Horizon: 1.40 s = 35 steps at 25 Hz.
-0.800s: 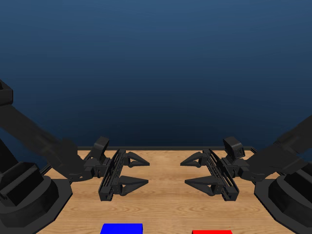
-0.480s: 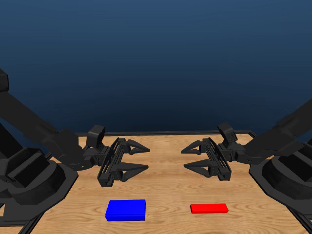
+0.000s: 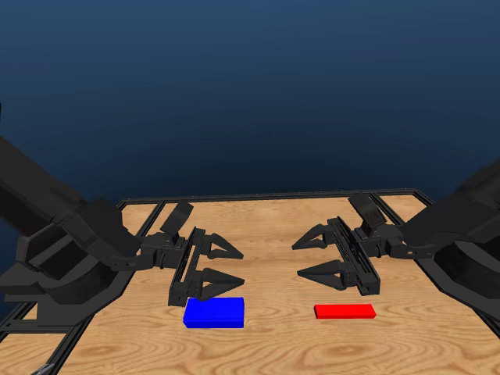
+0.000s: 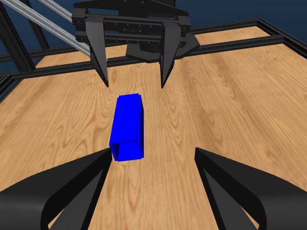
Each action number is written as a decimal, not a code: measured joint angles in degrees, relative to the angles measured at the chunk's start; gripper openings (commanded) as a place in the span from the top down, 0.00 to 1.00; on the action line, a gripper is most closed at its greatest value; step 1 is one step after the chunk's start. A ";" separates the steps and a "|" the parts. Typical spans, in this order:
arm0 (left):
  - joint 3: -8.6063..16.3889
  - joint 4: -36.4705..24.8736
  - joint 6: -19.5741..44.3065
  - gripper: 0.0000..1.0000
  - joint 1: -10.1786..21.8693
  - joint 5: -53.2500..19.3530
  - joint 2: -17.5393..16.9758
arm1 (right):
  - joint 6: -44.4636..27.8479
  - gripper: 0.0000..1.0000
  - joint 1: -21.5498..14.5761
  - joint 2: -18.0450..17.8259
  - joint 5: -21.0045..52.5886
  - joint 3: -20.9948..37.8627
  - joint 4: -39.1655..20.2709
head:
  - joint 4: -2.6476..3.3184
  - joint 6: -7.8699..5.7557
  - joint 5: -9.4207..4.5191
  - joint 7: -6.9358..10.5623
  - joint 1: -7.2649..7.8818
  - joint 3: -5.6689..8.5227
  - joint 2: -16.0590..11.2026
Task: Insert peg into socket
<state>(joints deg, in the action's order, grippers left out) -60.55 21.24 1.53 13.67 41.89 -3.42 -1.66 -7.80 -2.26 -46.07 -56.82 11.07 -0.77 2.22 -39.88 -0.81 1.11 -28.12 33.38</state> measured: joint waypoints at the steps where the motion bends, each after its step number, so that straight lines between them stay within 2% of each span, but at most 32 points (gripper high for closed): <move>1: 0.26 0.95 0.20 0.00 0.92 -2.78 0.00 | -0.16 0.00 -0.27 -0.53 0.12 0.11 0.23 | -0.01 0.13 -0.17 -0.28 -0.10 -0.07 -0.22; 7: 1.53 2.82 2.84 0.00 3.53 -14.66 0.65 | -1.45 0.00 -1.36 -2.33 0.42 0.41 0.88 | 0.06 0.38 -0.95 -1.21 -0.64 -0.57 -0.97; 10: 1.68 2.12 4.99 0.00 3.45 -18.83 2.44 | -1.95 0.00 -2.06 -2.46 0.25 0.41 1.26 | 0.09 0.43 -1.20 -1.38 -0.82 -0.75 -1.21; 14: 2.03 0.75 8.47 0.00 2.92 -24.57 8.81 | -2.46 0.00 -3.60 -2.54 -0.24 -0.05 2.42 | 0.13 0.50 -1.39 -1.29 -1.03 -0.95 -1.54; 18: 2.96 -3.22 11.29 0.00 1.23 -28.28 8.36 | -3.42 0.00 -5.17 -2.60 -0.93 -1.82 4.45 | 0.22 0.54 -1.62 -0.77 -1.31 -1.12 -1.62; 19: 3.42 -4.32 12.30 0.05 0.85 -29.69 8.20 | -3.79 0.00 -5.66 -2.62 -1.29 -2.46 5.11 | 0.24 0.57 -1.67 -0.65 -1.38 -1.16 -1.62; 20: 4.01 -5.43 13.31 1.00 0.44 -31.37 8.04 | -4.16 0.00 -6.08 -2.64 -1.42 -3.11 5.81 | 0.27 0.60 -1.74 -0.53 -1.47 -1.19 -1.62; 25: 7.67 -12.64 18.64 1.00 -1.24 -40.85 7.71 | -5.73 0.00 -8.24 -3.36 -0.41 -6.22 8.76 | 0.55 0.44 -1.97 -0.03 -2.24 -1.28 -1.62; 28: 9.48 -16.21 21.82 1.00 -0.42 -43.70 7.62 | -7.20 0.00 -9.96 -5.10 1.21 -7.85 10.73 | 0.96 -0.08 -2.04 0.45 -3.14 -1.28 -1.62; 31: 11.83 -20.83 26.13 1.00 1.96 -47.04 4.41 | -9.93 0.00 -12.31 -7.69 0.61 -9.52 13.01 | 1.44 -0.70 -2.03 0.84 -4.25 -1.28 -1.63; 34: 12.96 -25.71 30.41 1.00 2.89 -50.24 0.58 | -12.66 0.00 -14.74 -10.25 -1.59 -10.50 15.39 | 1.84 -1.29 -2.06 0.90 -5.30 -1.28 -1.65; 35: 13.03 -26.50 30.83 1.00 2.88 -50.62 -0.51 | -13.11 0.05 -15.33 -10.91 -3.07 -10.61 16.26 | 1.95 -1.47 -2.07 0.84 -5.62 -1.28 -1.65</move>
<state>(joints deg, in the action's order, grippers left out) -47.52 -5.26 32.36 16.55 -8.73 -3.93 -14.77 -23.13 -13.16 -49.13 -67.43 27.33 1.19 0.76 -41.95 0.04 -4.51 -29.40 31.73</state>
